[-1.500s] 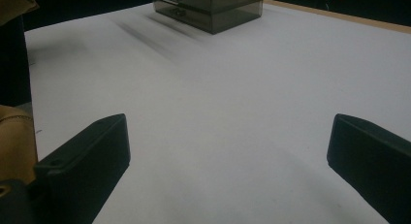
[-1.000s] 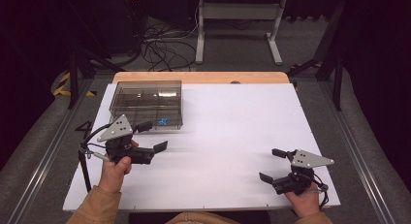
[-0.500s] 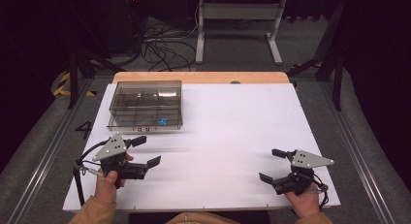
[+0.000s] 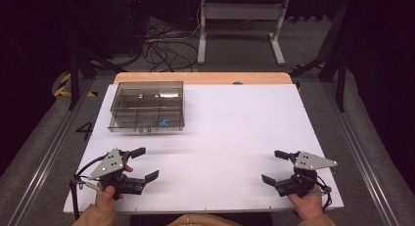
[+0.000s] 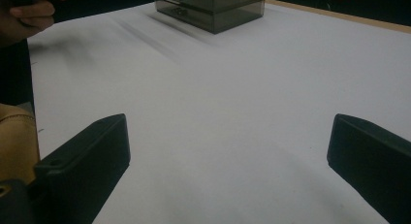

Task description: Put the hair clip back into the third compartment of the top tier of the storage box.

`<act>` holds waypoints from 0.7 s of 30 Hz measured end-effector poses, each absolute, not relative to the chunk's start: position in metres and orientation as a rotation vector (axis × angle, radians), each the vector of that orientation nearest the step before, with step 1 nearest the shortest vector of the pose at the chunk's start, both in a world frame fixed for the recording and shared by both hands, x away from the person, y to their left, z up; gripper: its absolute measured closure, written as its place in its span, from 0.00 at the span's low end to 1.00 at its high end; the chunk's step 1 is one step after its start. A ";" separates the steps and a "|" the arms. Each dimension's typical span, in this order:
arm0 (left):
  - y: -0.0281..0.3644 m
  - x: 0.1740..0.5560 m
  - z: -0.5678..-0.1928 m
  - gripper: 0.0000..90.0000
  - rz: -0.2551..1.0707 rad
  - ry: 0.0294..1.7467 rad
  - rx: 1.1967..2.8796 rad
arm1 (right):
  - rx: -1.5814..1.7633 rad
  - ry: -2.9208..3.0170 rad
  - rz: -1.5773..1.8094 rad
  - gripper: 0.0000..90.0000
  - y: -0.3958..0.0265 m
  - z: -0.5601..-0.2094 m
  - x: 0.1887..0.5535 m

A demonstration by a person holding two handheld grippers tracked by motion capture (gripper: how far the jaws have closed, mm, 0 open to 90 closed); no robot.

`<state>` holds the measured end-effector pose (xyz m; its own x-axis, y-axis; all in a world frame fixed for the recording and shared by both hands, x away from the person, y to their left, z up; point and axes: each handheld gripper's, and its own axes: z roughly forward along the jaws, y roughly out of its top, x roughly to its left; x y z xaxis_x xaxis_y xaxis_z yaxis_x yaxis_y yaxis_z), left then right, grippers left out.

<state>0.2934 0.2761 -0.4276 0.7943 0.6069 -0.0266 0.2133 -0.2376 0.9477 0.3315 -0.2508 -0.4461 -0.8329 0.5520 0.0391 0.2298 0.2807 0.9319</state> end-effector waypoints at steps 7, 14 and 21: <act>0.283 0.289 -0.440 0.10 0.389 0.636 1.763 | 0.714 2.266 1.569 0.02 -0.250 -0.446 0.331; 0.285 0.293 -0.445 0.09 0.387 0.643 1.765 | 0.709 2.271 1.571 0.02 -0.250 -0.446 0.331; 0.287 0.295 -0.447 0.09 0.375 0.644 1.752 | 0.708 2.275 1.569 0.02 -0.250 -0.446 0.331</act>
